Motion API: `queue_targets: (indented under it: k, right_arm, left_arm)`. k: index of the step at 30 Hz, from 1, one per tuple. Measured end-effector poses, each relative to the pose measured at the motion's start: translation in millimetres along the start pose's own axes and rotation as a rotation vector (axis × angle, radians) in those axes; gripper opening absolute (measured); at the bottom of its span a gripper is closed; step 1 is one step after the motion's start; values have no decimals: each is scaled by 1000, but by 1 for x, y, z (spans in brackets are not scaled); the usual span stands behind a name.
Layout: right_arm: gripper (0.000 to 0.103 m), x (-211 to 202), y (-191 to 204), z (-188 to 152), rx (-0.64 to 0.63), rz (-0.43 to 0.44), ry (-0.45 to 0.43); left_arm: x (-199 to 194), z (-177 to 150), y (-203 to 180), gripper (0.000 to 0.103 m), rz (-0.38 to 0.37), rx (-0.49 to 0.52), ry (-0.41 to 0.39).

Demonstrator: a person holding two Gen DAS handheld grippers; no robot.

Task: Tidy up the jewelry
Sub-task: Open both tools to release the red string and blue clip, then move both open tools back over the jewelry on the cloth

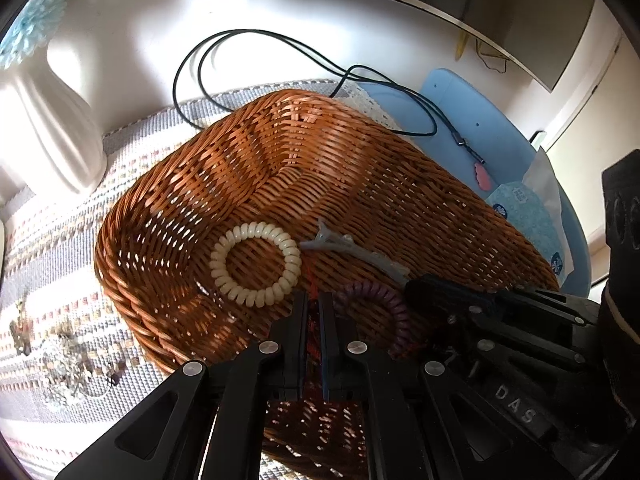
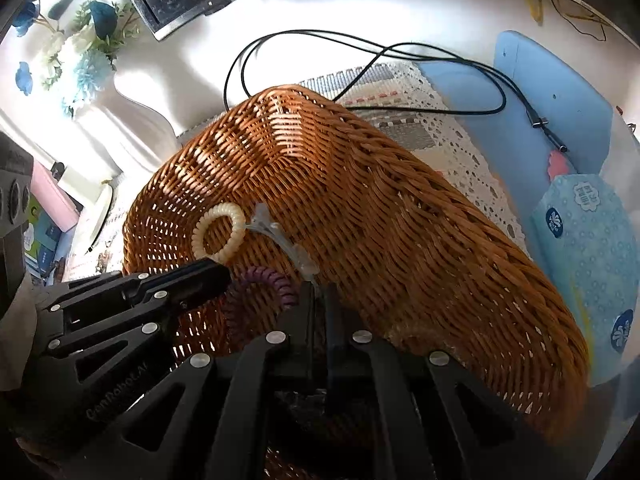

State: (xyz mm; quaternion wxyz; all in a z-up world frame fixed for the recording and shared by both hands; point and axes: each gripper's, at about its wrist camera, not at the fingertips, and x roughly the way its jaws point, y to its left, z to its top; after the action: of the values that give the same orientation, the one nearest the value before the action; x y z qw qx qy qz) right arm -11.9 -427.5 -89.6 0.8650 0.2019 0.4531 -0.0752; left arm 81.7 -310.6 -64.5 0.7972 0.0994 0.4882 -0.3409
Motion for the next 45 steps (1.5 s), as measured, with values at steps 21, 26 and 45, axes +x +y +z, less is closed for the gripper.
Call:
queue_targets:
  k: [21,26,45]
  right_arm:
    - [60,-44,21,-1,-32,18,-161]
    - [61,-49,40,0,-78,28,-181]
    - [61,-20,179,-17,-414,252,-93]
  left_arm:
    - [-63,-5,52,59,-94,-131,-208]
    - [-71,-17,86,59,-24,-182,-220]
    - [-83,-84,248,59,238,-501,-217]
